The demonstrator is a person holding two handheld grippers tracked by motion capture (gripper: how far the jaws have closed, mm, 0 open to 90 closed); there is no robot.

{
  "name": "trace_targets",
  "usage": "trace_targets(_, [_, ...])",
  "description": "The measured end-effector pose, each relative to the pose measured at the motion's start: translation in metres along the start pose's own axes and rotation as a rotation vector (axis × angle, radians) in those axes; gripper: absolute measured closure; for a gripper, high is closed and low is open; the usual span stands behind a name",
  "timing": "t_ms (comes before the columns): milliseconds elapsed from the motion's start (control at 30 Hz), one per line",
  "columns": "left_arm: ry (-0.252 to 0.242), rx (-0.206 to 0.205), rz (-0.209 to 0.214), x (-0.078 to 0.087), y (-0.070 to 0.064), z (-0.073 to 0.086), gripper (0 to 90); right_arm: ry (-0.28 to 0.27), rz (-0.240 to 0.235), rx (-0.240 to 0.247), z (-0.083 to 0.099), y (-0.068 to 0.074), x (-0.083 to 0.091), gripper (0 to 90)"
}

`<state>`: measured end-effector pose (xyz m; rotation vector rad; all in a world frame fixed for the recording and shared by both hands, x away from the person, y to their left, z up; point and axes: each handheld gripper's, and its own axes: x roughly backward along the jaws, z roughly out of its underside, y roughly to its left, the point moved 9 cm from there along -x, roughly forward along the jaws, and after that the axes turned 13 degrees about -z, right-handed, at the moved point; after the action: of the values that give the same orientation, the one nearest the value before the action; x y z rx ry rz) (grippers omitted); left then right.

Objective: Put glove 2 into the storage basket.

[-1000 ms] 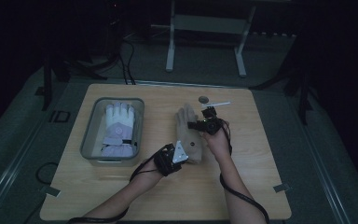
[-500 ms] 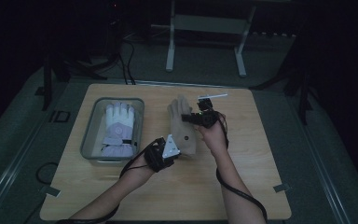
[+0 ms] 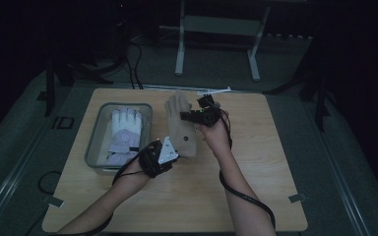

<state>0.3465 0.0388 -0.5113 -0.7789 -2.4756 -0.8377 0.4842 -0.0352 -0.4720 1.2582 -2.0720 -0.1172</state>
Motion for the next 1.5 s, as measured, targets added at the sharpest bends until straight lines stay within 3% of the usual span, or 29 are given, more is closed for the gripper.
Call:
trace_targets(167, [0.007,0.005,-0.03,0.01,0.014,0.008,82.1,0.006,-0.01,0.022,-0.01,0.013,-0.014,71.9])
trace_targets(333, [0.019,0.043,-0.045,0.019,0.03,0.023,82.1,0.016,-0.023,0.043,-0.02,0.026,-0.032,71.9])
trace_targets(833, [0.057,0.105,-0.129,0.052,0.077,0.069,82.1,0.07,-0.069,0.114,-0.044,0.067,-0.099,72.0])
trace_targets(1000, [0.077,0.15,-0.139,0.061,0.092,0.089,82.1,0.092,-0.093,0.123,-0.047,0.077,-0.122,72.0])
trace_targets(1200, [0.103,0.157,-0.149,0.066,0.097,0.106,82.1,0.119,-0.111,0.118,-0.041,0.082,-0.145,72.0])
trace_targets(1500, [0.163,0.179,-0.137,0.054,0.096,0.128,81.9,0.18,-0.104,0.104,-0.025,0.073,-0.177,71.9])
